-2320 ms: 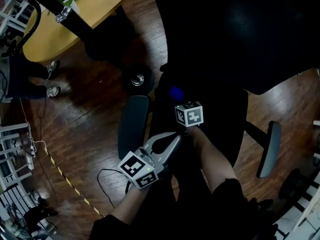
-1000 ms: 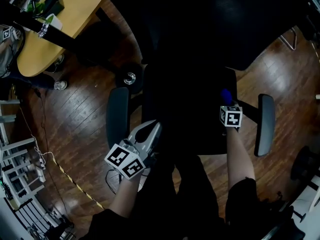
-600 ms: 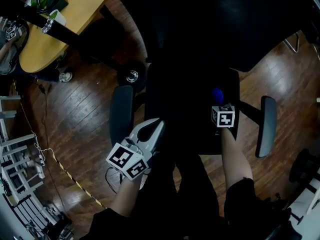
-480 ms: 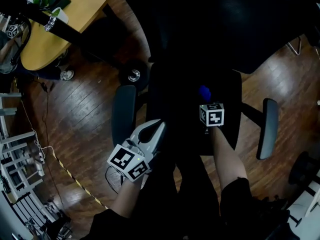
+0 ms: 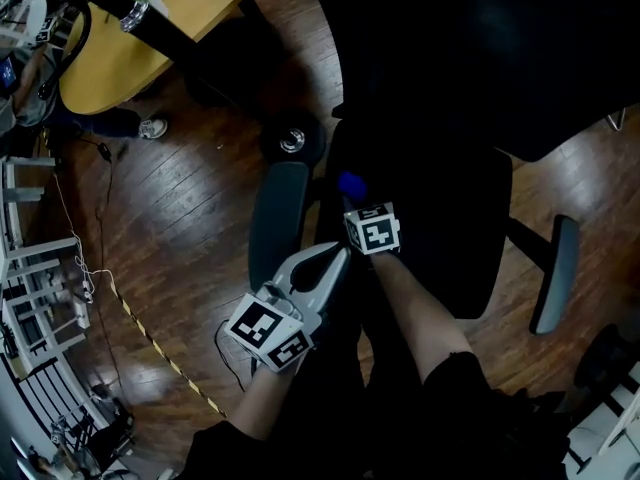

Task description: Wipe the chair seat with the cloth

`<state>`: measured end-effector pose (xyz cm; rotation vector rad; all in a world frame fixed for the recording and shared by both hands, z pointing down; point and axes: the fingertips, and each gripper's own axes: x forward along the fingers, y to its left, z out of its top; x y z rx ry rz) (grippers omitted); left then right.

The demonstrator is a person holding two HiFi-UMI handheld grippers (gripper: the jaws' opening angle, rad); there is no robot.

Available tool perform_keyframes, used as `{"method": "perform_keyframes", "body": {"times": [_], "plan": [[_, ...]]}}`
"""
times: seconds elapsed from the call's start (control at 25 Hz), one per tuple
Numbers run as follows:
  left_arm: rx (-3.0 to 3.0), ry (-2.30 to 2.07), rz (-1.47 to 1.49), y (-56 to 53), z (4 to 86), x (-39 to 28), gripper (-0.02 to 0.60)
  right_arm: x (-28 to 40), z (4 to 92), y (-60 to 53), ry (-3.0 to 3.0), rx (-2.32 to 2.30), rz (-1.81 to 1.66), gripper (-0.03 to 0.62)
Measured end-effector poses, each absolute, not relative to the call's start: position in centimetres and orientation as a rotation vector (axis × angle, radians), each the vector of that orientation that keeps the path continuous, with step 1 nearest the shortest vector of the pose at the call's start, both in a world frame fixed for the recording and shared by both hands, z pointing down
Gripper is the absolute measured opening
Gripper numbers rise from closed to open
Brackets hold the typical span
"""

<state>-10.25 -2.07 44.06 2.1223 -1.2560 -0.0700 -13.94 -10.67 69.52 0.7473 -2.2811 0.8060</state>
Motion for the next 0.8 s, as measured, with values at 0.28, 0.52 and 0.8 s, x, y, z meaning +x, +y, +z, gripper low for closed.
{"method": "perform_keyframes", "body": {"times": [0.28,0.52,0.8], "plan": [[2.13,-1.254,-0.076,-1.8,44.2,-10.0,0.003,-11.5,69.2,-10.7,-2.258,0.804,0.858,0.04],[2.152,-1.246,-0.017,-1.6,44.9,-9.3,0.003,-2.0,71.9,-10.8,-2.123,0.968,0.879,0.04],[2.173,-1.206,-0.01,-2.2,45.1,-7.7,0.003,13.9,72.2,-11.0,-1.926,1.187,0.921,0.04]]}}
